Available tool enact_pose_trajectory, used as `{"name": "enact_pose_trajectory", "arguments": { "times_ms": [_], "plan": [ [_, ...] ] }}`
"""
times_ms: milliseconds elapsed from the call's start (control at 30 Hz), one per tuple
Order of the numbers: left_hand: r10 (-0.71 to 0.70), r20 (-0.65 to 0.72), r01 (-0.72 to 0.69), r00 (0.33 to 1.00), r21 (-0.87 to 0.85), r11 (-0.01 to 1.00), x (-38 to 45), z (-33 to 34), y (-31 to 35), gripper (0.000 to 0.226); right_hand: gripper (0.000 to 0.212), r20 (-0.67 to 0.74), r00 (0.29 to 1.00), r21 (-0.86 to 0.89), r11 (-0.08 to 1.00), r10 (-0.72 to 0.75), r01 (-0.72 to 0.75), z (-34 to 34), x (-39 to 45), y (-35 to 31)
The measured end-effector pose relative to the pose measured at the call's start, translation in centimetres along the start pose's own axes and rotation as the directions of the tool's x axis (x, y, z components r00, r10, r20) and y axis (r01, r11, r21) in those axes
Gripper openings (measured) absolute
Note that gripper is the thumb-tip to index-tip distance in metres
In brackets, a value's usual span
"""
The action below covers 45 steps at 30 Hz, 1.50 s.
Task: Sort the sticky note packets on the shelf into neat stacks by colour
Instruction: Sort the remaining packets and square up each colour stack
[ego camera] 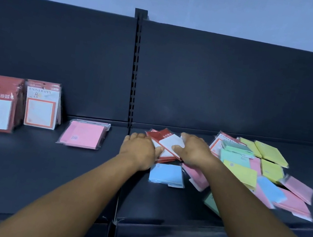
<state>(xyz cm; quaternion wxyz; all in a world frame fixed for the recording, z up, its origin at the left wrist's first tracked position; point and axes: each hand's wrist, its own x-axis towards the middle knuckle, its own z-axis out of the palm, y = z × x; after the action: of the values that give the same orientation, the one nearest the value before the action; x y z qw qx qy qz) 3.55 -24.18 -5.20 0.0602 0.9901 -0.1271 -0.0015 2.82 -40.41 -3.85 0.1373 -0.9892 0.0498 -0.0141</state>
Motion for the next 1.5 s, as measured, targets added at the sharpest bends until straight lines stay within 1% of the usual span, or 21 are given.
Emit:
{"name": "enact_pose_trajectory", "arguments": {
  "times_ms": [33,100,167,233,333,467,533,600,667,733,800,867,967,1033,1100,1167,1267,1333,1433,1500],
  "plan": [
    [-0.009,0.003,0.009,1.000,-0.002,1.000,0.0,0.1,0.1,0.065,0.061,0.047,0.999,-0.005,1.000,0.026,-0.026,0.0,0.3,0.3],
    [-0.024,0.005,0.024,1.000,-0.003,1.000,0.3,0.4,0.4,0.072,0.066,0.082,0.996,0.045,0.998,0.042,-0.046,0.1,0.9,0.8],
    [-0.032,-0.003,0.032,0.999,-0.009,0.999,0.6,0.7,0.7,0.079,0.061,0.076,0.995,0.116,0.991,0.059,-0.067,0.1,1.2,1.1],
    [-0.045,-0.013,0.044,0.999,-0.043,0.998,0.9,0.7,1.0,0.080,0.054,0.057,0.994,0.118,0.988,0.089,-0.095,-0.3,1.3,1.2],
    [-0.081,-0.001,0.080,0.997,-0.116,0.990,1.4,0.3,1.2,0.074,0.051,0.072,0.988,0.102,0.984,0.136,-0.143,-0.9,1.0,1.4],
    [-0.129,0.024,0.131,0.991,-0.202,0.971,1.9,-0.1,1.4,0.071,0.053,0.160,0.977,0.143,0.976,0.139,-0.163,-1.0,0.6,1.3],
    [-0.155,0.033,0.158,0.987,-0.286,0.945,2.1,-0.1,1.5,0.065,0.049,0.149,0.979,0.180,0.970,0.137,-0.163,-1.1,0.4,1.2],
    [-0.172,0.048,0.178,0.984,-0.365,0.914,2.3,0.0,1.7,0.053,0.044,0.126,0.979,0.196,0.964,0.158,-0.180,-1.5,0.2,1.1],
    [-0.195,0.057,0.201,0.979,-0.417,0.886,2.4,0.0,1.7,0.044,0.037,0.102,0.976,0.238,0.948,0.192,-0.211,-1.7,0.2,1.1],
    [-0.231,0.070,0.238,0.970,-0.454,0.859,2.3,-0.1,1.9,0.040,0.031,0.070,0.974,0.294,0.929,0.215,-0.226,-1.8,0.2,1.2],
    [-0.251,0.073,0.254,0.965,-0.490,0.834,2.2,-0.4,2.0,0.033,0.021,0.012,0.974,0.380,0.900,0.228,-0.215,-2.0,0.2,1.4],
    [-0.258,0.064,0.246,0.964,-0.583,0.774,2.4,-0.7,1.9,0.018,0.010,-0.044,0.969,0.492,0.849,0.244,-0.191,-2.4,-0.1,1.7],
    [-0.220,0.022,0.164,0.975,-0.739,0.653,2.3,-0.8,1.1,0.021,0.006,-0.109,0.963,0.590,0.796,0.245,-0.136,-2.7,-0.1,2.0],
    [-0.226,-0.008,0.132,0.974,-0.792,0.596,1.9,-0.9,0.4,0.015,0.003,-0.139,0.964,0.635,0.767,0.226,-0.088,-2.8,-0.1,1.8],
    [-0.246,-0.026,0.112,0.969,-0.842,0.528,1.4,-0.9,-0.6,0.017,0.007,-0.162,0.963,0.674,0.737,0.214,-0.050,-2.6,0.1,1.3],
    [-0.286,-0.066,0.085,0.956,-0.870,0.486,0.9,-1.2,-1.9,0.019,0.007,-0.180,0.961,0.710,0.704,0.211,-0.021,-2.4,0.2,0.3],
    [-0.356,-0.130,0.058,0.926,-0.879,0.473,-0.1,-1.6,-4.9,0.023,0.005,-0.198,0.958,0.741,0.671,0.209,0.006,-1.9,0.4,-2.2],
    [-0.383,-0.157,0.059,0.910,-0.866,0.497,-0.7,-1.6,-6.8,0.021,0.006,-0.197,0.960,0.747,0.665,0.198,0.016,-1.4,0.3,-3.8],
    [-0.448,-0.188,0.070,0.874,-0.864,0.498,-2.2,-2.1,-10.6,0.014,0.008,-0.187,0.972,0.744,0.667,0.145,0.044,-0.4,-0.1,-7.3],
    [-0.466,-0.199,0.085,0.862,-0.850,0.520,-3.3,-2.5,-13.2,0.013,0.007,-0.175,0.976,0.740,0.671,0.127,0.045,0.4,-0.4,-10.0]
  ]
}}
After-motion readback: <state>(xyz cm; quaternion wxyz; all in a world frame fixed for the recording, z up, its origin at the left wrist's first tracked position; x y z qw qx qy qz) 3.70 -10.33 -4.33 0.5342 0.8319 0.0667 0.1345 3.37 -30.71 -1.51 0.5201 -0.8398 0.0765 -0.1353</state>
